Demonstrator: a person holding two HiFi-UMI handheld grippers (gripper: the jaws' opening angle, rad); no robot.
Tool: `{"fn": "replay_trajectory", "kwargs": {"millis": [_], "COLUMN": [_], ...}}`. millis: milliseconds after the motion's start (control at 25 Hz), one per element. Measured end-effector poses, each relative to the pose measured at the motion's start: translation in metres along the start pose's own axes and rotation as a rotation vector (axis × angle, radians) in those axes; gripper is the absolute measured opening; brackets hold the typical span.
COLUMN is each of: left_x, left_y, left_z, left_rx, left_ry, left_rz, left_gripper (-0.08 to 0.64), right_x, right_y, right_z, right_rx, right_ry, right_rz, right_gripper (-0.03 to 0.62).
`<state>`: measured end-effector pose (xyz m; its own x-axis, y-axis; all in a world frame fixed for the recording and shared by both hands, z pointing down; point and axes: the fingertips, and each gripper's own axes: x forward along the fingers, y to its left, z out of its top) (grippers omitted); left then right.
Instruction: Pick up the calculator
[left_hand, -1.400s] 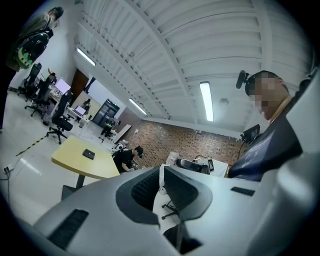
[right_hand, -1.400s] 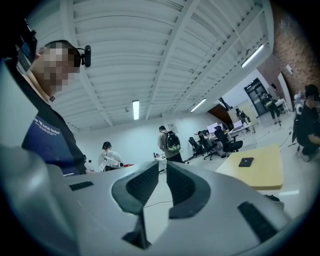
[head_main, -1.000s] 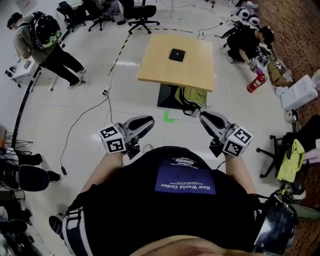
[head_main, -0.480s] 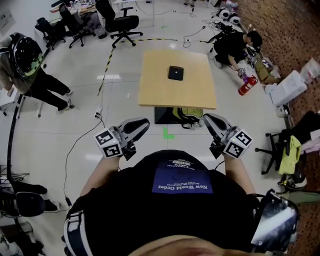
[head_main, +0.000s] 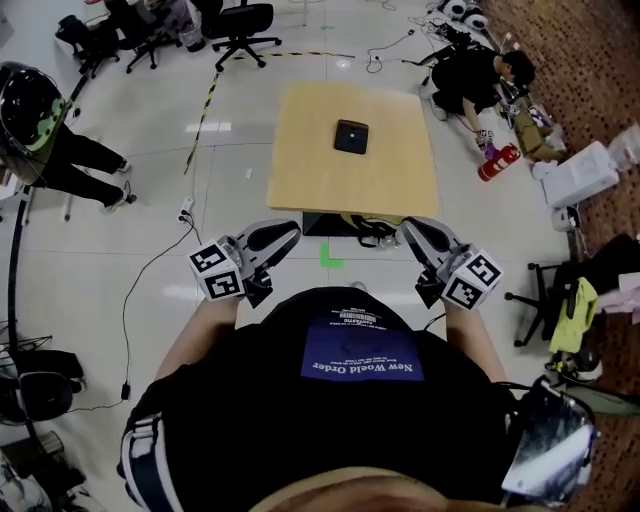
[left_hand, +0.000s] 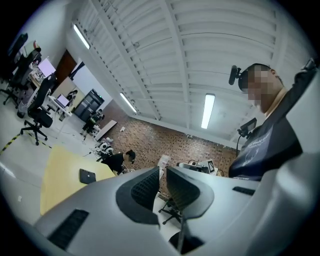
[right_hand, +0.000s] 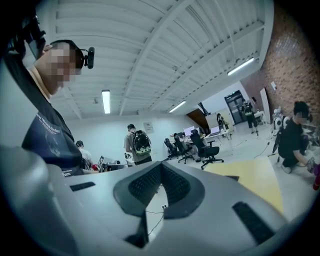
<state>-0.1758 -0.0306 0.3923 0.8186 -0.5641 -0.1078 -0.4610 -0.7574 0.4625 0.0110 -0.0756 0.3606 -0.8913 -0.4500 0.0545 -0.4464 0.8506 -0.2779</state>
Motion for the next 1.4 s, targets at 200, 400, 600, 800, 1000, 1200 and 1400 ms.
{"fn": "replay_trajectory", "kwargs": {"millis": [200,400,600,800,1000,1200,1400], "left_x": [0.061,0.103,0.15,0.162,0.154,0.146,0.133], "left_y": [0.025,0.042,0.052,0.072,0.115,0.176,0.229], "left_z": [0.012,0.022,0.028,0.03,0.036,0.062,0.086], "left_rx": [0.033,0.029,0.018,-0.016,-0.054,-0.076,-0.079], "left_ry": [-0.013,-0.042,-0.073,-0.038,-0.029,0.003,0.056], "left_rz": [0.071,0.174,0.223,0.257,0.202,0.073,-0.016], "left_gripper": [0.048,0.048,0.048,0.048,0.048,0.048,0.048], "right_x": [0.009,0.021,0.024,0.035,0.074,0.132,0.179], "right_y": [-0.07,-0.129,-0.178,-0.204,-0.215,-0.215,-0.209], "right_z": [0.014,0.039,0.051,0.05,0.041,0.055,0.065], "right_rx": [-0.017,-0.03,-0.033,0.009,0.018,-0.015,-0.022], "right_ry": [0.004,0.016,0.019,0.029,0.053,0.072,0.067], "right_rz": [0.093,0.203,0.28,0.286,0.251,0.157,0.077], "right_gripper": [-0.014,-0.014,-0.014,-0.014,-0.014,-0.014,-0.014]}}
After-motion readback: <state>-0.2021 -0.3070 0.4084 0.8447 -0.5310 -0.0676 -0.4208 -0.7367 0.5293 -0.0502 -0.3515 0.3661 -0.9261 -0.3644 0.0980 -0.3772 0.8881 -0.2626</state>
